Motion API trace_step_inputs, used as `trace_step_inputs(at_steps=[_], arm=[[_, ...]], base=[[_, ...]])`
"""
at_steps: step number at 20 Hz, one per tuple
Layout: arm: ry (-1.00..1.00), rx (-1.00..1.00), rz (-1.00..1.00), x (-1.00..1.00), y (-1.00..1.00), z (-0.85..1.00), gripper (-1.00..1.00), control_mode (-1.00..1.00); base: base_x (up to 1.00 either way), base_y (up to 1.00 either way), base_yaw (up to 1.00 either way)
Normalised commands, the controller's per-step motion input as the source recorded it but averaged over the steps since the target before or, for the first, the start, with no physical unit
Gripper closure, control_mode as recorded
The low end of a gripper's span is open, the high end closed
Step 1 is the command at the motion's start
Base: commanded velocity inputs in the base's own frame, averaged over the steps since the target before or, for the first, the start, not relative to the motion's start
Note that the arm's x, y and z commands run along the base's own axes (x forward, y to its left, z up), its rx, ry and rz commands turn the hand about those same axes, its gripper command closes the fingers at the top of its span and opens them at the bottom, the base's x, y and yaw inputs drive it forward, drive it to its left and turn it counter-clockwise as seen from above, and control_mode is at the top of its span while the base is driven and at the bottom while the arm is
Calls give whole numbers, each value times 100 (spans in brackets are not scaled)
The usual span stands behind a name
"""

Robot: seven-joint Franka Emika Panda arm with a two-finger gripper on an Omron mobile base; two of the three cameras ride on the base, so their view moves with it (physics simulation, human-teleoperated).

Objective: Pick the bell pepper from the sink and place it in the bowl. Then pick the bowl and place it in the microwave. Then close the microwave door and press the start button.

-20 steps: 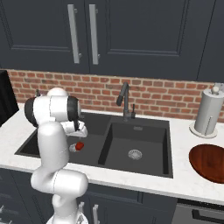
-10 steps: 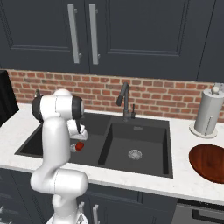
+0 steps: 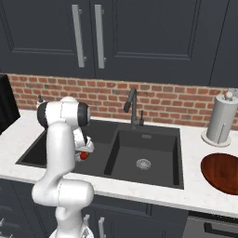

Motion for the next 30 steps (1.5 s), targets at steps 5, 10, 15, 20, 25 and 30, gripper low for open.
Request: trace_step_inputs(at_steps=[5,10,15,20,25,30], arm=[[-1,0,-3,0,0,-31,-100,-100],[0,0,-4,9,0,-22,-100,-100],[0,0,-5,19,0,-19,-100,-100],[0,0,-3,21,0,-20,100,-100],[0,0,-3,15,0,-15,100,-100],[0,0,-5,-27,0,43,100,-100]], base=[[0,0,0],[0,0,0],[0,0,0],[0,0,0],[0,0,0],[0,0,0]])
